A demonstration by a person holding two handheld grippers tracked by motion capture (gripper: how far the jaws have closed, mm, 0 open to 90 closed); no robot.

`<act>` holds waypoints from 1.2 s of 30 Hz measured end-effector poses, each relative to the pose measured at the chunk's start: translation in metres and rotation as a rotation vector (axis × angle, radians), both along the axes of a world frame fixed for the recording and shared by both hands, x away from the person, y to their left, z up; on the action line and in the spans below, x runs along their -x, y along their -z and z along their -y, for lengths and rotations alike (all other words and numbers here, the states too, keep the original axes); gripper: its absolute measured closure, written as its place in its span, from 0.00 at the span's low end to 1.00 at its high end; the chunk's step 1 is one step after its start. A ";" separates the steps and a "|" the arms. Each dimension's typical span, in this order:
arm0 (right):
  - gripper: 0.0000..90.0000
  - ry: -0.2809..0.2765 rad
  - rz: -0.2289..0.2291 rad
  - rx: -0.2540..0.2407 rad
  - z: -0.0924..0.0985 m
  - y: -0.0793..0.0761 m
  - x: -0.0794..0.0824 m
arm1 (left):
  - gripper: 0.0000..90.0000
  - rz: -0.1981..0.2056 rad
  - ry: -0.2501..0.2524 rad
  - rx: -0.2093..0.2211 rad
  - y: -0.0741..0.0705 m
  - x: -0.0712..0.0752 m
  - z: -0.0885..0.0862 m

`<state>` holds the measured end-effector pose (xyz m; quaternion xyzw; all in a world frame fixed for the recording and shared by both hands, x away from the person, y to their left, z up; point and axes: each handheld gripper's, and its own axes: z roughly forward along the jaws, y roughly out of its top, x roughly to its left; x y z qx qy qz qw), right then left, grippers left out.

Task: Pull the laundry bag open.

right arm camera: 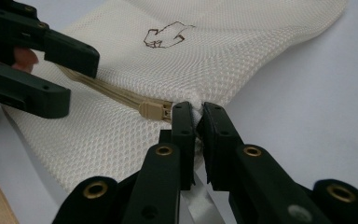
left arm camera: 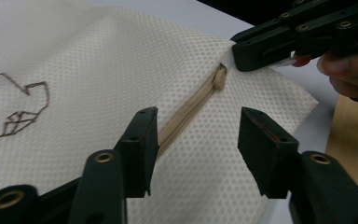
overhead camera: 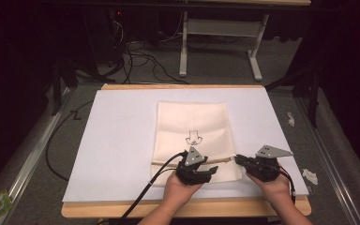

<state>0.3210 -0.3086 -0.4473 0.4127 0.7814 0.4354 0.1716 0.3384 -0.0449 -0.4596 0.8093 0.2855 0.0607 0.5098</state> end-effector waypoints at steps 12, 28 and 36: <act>0.95 -0.008 0.013 -0.008 -0.001 -0.003 0.003 | 0.74 -0.019 0.021 0.003 0.005 -0.004 0.036; 0.95 -0.023 0.020 -0.010 -0.003 -0.003 0.004 | 0.97 -0.008 0.001 -0.002 0.003 -0.003 0.042; 0.92 -0.015 -0.001 -0.032 -0.003 0.002 0.003 | 0.97 0.003 -0.003 -0.011 0.005 -0.002 0.041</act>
